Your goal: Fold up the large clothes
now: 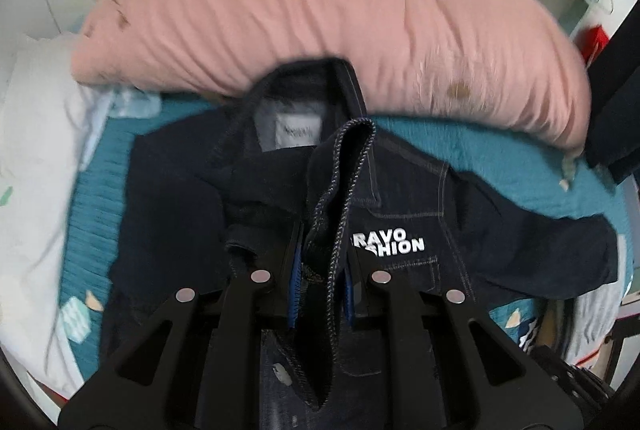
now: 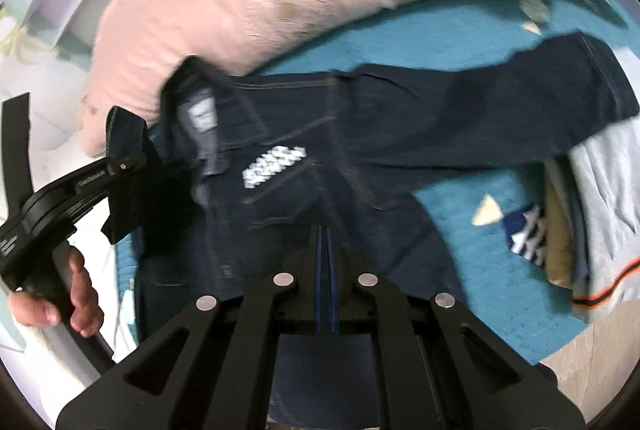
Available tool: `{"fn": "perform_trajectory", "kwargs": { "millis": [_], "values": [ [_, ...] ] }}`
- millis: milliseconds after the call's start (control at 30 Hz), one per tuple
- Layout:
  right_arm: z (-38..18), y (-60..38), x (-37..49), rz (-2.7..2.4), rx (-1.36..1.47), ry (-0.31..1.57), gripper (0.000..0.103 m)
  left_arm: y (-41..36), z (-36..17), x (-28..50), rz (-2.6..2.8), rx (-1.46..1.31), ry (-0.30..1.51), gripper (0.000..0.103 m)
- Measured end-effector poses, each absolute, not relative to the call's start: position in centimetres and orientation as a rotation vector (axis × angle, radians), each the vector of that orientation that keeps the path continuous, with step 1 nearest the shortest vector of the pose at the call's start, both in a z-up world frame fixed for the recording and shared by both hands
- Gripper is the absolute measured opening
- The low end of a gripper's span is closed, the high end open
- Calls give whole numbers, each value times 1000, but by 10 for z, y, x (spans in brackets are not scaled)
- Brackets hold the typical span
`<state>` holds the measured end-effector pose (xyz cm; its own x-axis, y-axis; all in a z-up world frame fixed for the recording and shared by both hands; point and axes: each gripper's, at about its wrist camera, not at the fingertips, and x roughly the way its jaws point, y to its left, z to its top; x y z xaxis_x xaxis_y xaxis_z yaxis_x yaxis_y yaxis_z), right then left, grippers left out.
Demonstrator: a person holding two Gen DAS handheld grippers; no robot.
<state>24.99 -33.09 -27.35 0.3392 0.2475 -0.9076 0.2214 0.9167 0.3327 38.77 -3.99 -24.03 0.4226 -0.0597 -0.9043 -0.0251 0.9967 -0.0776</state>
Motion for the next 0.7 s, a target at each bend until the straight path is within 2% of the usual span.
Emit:
{"fn": "perform_trajectory", "kwargs": {
  "millis": [233,433,500,600,700],
  "values": [
    [-309,-354,243,-18,496,1298,6,-59,-296,403,-1,-38,1222,16],
    [-324,-348,243,-4,522,1328,6,-79,-323,414,2,15,1264,17],
    [-323,-346,243,0,521,1326,6,-86,-330,415,-13,25,1279,19],
    [-319,-344,241,-3,517,1319,7,-88,-335,417,-29,9,1317,33],
    [-315,-344,240,-23,513,1314,7,-90,-330,413,-53,-13,1314,34]
  ]
}}
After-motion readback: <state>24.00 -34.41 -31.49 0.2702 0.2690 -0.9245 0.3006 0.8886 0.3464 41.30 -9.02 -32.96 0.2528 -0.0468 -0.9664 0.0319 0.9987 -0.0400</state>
